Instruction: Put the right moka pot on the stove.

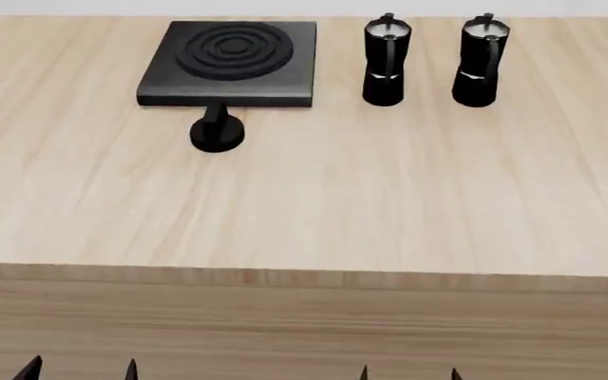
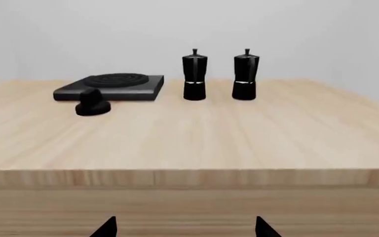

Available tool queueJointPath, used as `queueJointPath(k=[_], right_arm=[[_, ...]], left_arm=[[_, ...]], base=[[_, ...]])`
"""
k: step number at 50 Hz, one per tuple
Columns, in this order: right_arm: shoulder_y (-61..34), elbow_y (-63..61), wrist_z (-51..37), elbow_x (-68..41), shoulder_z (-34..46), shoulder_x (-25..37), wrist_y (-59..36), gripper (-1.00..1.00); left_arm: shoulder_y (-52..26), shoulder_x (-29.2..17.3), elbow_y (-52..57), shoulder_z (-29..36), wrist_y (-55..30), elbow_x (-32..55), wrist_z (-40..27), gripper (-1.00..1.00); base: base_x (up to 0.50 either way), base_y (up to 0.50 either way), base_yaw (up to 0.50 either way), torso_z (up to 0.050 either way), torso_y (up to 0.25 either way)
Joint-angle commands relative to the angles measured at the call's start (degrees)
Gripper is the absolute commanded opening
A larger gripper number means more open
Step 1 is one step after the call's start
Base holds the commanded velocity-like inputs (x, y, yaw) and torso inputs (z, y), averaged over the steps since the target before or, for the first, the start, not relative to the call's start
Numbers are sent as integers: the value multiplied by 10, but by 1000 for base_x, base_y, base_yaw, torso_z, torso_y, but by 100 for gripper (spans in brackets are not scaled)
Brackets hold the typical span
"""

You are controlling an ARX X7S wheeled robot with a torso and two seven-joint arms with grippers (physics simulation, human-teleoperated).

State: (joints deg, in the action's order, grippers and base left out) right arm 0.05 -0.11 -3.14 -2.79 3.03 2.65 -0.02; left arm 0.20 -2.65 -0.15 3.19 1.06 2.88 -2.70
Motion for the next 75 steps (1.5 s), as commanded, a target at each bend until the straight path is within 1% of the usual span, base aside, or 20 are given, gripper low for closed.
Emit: queueJointPath(k=[1,16,21,25,27,29,30,34,38,43,75], right_arm=[[-2,3,-14,-12,11,11,2,100],[-5,10,-25,-25,21,22,6,100],[-6,17,-32,-23,25,24,11,100],[-5,10,-35,-27,28,27,6,100],[-5,11,-36,-29,29,28,7,100],[-6,10,-38,-30,31,30,5,100],[-5,10,-39,-30,32,31,5,100],[-4,8,-38,-37,34,33,7,100],[-6,9,-49,-24,40,36,6,100],[-7,6,-50,-33,42,38,0,100],[-12,17,-72,-48,53,49,12,100]], left_arm=[[-1,-12,2,13,0,14,-11,100],[-1,-22,4,25,0,29,-18,100],[0,-25,-4,30,16,26,-22,100],[1,-26,3,30,14,37,-24,100],[-6,-26,0,34,-10,14,-47,100],[-3,-29,3,36,3,29,-35,100],[2,-29,5,32,29,38,-30,100],[0,-32,-2,38,26,31,-37,100],[0,-34,4,39,18,37,-40,100],[-2,-36,5,40,14,41,-45,100],[-5,-50,-6,57,25,55,-61,100]], base=[[0,0,0,42,39],[0,0,0,45,39],[0,0,0,45,36],[0,0,0,0,0],[0,0,0,0,0],[0,0,0,0,0],[0,0,0,0,0],[0,0,0,0,0],[0,0,0,0,0],[38,0,0,0,0],[358,0,0,0,0]])
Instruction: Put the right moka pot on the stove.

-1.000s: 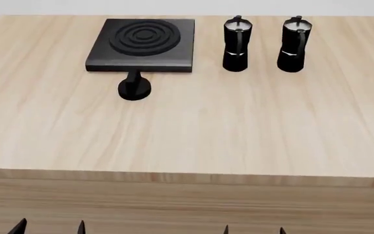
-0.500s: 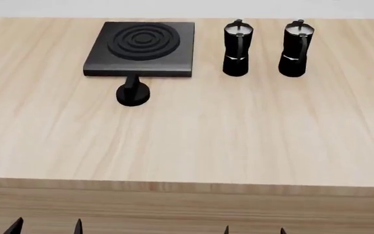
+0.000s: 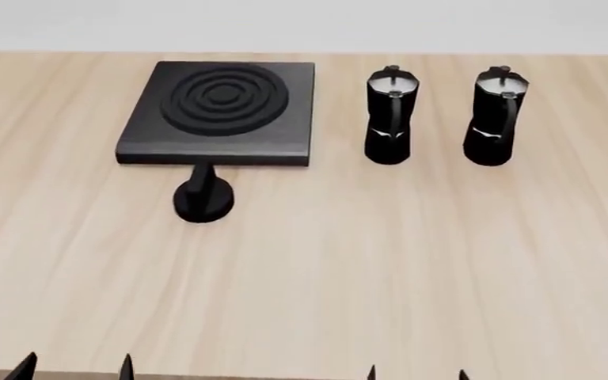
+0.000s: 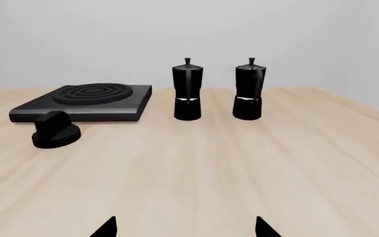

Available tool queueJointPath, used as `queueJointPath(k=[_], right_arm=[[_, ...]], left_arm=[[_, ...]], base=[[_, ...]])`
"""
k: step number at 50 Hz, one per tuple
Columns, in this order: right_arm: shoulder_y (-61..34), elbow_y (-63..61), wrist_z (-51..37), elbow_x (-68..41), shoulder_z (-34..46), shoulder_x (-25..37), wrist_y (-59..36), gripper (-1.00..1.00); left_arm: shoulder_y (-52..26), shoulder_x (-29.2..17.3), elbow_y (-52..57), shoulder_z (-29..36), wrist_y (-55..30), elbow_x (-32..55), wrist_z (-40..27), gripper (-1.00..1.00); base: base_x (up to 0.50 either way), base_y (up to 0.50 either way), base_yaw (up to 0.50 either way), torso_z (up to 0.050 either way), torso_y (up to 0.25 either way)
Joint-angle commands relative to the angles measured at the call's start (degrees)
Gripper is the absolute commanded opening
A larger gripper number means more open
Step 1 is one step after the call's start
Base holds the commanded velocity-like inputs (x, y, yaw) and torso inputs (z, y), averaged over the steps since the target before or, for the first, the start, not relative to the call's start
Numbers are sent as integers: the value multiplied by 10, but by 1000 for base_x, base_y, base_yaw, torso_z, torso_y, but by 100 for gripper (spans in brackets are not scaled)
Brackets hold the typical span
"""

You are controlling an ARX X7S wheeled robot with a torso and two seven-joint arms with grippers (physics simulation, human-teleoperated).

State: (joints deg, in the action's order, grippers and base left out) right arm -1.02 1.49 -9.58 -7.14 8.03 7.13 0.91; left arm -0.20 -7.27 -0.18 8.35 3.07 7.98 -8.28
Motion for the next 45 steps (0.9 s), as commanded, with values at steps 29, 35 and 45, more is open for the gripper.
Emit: queueJointPath(k=[29,35,45], right_arm=[[-8,14,-24,-6,19,12,6,100],[-9,14,-26,-7,23,14,5,100],[-11,24,-28,-10,27,16,12,100]], left_arm=[[-2,-14,-5,17,7,14,-17,100],[-2,-16,-2,19,5,16,-20,100],[-4,-19,-7,23,10,19,-22,100]], base=[[137,12,0,0,0],[64,152,0,0,0],[64,153,0,0,0]])
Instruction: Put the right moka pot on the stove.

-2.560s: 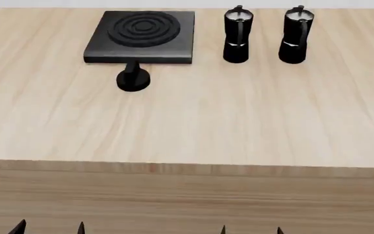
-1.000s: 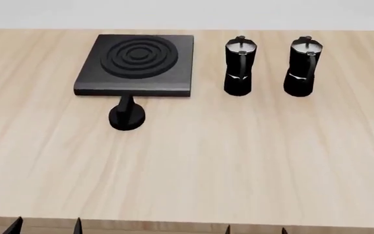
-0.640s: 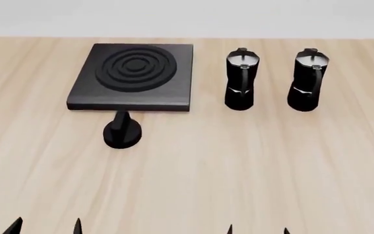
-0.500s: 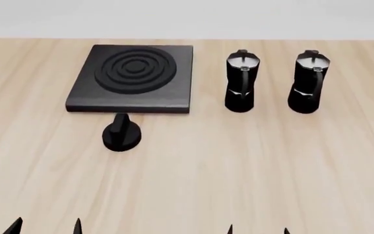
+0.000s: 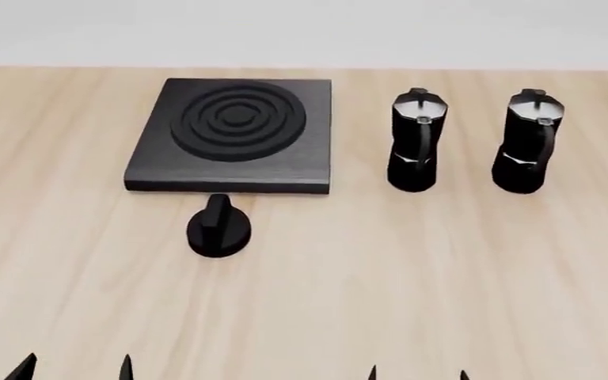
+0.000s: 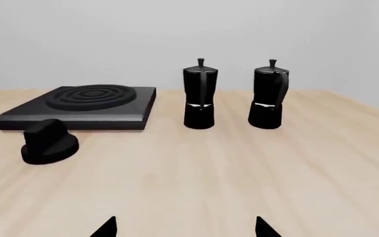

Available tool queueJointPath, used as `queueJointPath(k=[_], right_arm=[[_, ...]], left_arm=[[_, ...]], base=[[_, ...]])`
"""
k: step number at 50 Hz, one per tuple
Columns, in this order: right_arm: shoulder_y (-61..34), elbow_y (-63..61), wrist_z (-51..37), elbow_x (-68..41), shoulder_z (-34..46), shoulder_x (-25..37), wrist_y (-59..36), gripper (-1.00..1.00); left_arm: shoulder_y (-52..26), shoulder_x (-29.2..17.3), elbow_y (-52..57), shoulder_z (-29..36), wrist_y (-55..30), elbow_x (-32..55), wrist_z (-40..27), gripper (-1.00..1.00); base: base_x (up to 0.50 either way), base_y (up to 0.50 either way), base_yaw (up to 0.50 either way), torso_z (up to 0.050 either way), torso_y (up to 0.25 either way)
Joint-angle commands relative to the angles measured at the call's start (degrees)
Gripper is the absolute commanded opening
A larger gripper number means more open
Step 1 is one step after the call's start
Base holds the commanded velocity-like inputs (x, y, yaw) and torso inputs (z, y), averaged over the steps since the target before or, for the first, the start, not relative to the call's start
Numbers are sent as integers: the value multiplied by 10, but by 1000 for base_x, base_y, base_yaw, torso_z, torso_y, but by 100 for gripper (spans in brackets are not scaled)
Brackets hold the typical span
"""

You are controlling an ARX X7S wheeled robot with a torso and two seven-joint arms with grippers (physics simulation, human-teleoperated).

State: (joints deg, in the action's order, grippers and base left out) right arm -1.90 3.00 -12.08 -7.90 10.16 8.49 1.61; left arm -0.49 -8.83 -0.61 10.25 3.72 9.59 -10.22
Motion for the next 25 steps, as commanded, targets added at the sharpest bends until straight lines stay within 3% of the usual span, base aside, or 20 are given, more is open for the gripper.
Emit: queueJointPath(k=[1,25], right_arm=[[-2,5,-4,-3,5,3,2,100],[-3,6,-7,-18,12,9,2,100]], left_arm=[[-1,-3,-2,5,2,3,-3,100],[-2,-10,-3,13,6,9,-11,100]], base=[[66,148,0,0,0],[117,16,0,0,0]])
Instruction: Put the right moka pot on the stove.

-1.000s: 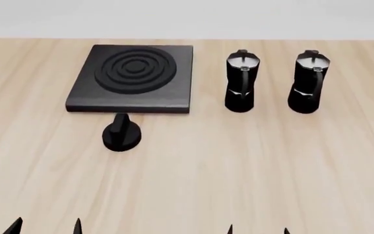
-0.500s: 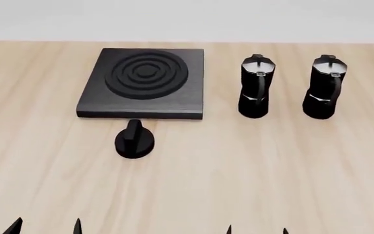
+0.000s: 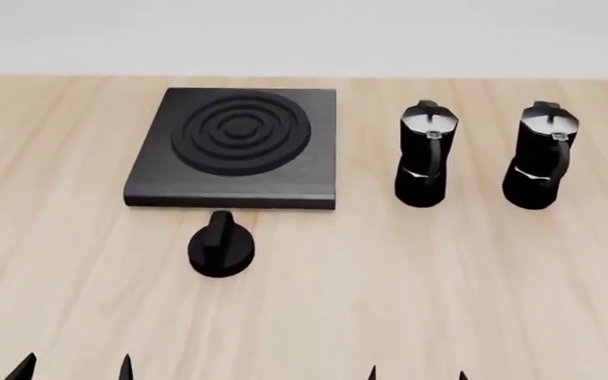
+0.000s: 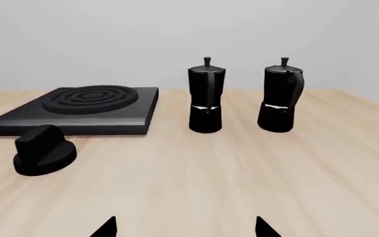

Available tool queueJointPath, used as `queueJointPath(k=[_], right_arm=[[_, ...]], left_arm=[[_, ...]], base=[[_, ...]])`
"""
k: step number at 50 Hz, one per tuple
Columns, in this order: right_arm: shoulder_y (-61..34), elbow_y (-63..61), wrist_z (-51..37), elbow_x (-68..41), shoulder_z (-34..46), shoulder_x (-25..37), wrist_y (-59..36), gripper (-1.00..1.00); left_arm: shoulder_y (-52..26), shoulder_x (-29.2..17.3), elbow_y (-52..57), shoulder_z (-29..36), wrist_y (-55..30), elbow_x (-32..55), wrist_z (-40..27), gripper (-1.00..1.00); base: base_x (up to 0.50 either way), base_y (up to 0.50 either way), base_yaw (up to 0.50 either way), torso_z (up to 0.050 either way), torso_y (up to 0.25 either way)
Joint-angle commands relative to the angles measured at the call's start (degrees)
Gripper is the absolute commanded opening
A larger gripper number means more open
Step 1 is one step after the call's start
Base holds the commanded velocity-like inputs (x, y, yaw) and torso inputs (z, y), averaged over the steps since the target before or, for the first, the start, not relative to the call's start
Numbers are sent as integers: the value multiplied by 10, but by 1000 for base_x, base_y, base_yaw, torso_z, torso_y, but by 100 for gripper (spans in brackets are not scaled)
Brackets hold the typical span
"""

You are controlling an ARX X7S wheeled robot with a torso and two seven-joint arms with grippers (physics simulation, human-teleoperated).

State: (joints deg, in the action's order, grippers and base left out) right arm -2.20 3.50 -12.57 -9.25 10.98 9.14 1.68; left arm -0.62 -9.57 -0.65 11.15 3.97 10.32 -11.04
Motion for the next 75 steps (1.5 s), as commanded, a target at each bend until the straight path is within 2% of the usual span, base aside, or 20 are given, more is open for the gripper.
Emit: queueJointPath(k=[1,75], right_arm=[[0,4,-2,-4,4,3,3,100],[-8,8,-24,-16,29,18,9,100]], left_arm=[[0,-3,-2,4,3,2,-4,100],[-3,-20,-1,25,9,20,-24,100]], base=[[141,0,0,0,0],[140,4,0,0,0]])
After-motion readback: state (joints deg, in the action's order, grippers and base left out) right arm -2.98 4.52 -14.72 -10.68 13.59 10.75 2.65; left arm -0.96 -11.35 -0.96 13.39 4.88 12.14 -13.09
